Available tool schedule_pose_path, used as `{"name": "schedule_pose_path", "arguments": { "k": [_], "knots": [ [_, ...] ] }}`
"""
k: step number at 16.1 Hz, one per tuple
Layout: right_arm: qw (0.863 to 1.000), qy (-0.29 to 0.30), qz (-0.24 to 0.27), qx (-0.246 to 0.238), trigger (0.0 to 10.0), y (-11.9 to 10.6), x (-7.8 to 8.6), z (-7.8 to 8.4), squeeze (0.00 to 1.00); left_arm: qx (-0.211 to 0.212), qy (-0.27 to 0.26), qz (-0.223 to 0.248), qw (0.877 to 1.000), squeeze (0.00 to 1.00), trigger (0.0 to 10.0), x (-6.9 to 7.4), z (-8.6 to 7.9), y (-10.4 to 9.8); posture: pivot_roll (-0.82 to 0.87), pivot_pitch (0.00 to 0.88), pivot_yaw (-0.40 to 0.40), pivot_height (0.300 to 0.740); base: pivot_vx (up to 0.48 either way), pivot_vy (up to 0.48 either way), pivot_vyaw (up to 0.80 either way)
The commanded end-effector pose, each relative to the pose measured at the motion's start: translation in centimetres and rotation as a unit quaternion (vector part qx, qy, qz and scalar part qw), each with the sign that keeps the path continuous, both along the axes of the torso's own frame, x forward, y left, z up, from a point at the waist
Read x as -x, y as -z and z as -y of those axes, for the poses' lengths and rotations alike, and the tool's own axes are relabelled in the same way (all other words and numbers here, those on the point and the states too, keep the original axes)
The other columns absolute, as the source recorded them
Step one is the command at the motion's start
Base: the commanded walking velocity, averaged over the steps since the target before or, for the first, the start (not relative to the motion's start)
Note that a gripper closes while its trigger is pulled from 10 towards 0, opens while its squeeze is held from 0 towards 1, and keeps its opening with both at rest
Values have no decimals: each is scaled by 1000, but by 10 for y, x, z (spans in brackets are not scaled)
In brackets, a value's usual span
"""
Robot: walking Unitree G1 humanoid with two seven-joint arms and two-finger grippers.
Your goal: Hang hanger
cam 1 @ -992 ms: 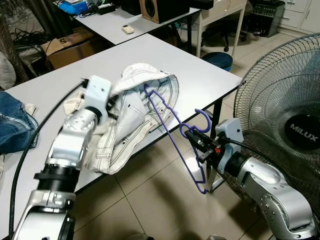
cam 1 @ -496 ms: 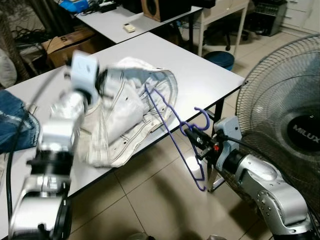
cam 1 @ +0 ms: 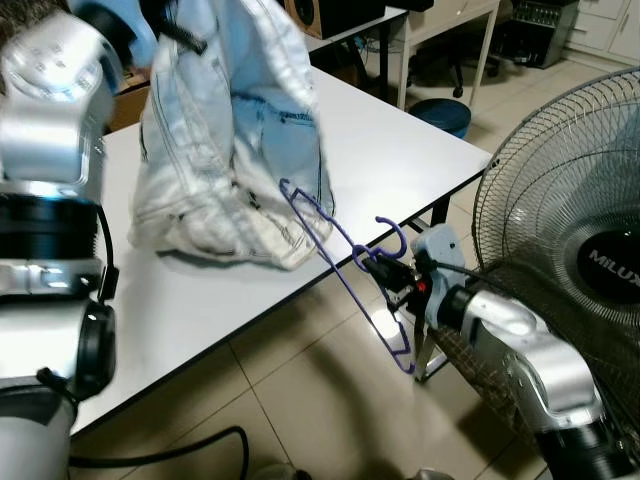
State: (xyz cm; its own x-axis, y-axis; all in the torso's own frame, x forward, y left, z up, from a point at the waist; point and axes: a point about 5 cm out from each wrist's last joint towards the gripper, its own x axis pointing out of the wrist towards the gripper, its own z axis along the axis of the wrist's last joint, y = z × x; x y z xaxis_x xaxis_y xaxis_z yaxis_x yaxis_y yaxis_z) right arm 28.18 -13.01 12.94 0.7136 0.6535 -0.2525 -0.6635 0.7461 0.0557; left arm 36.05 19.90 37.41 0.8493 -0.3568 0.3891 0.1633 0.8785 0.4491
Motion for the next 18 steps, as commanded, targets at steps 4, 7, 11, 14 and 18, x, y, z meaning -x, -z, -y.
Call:
{"name": "schedule_pose_path", "arguments": {
  "k": [4,7,11,14,18],
  "knots": [
    [999,30,23,12,10000,-12,-27,22,0,-34,-22,56,998,0,0,20,-22,-36,-78,0,134,740,0,0,0],
    [997,63,40,23,10000,-23,-45,44,0,-41,-46,58,996,0,0,25,-39,-40,-74,0,123,740,0,0,0],
    [984,106,132,-53,10000,-82,-72,65,0,-70,-112,-8,991,0,0,28,-76,-12,-75,0,109,740,0,0,0],
    [983,85,148,-70,10000,-93,-74,62,0,-79,-134,-52,987,0,0,29,-88,13,-79,0,102,740,0,0,0],
    [987,39,135,-75,10000,-81,-66,46,0,-79,-123,-64,987,0,0,28,-82,25,-77,0,110,740,0,0,0]
  ]
}}
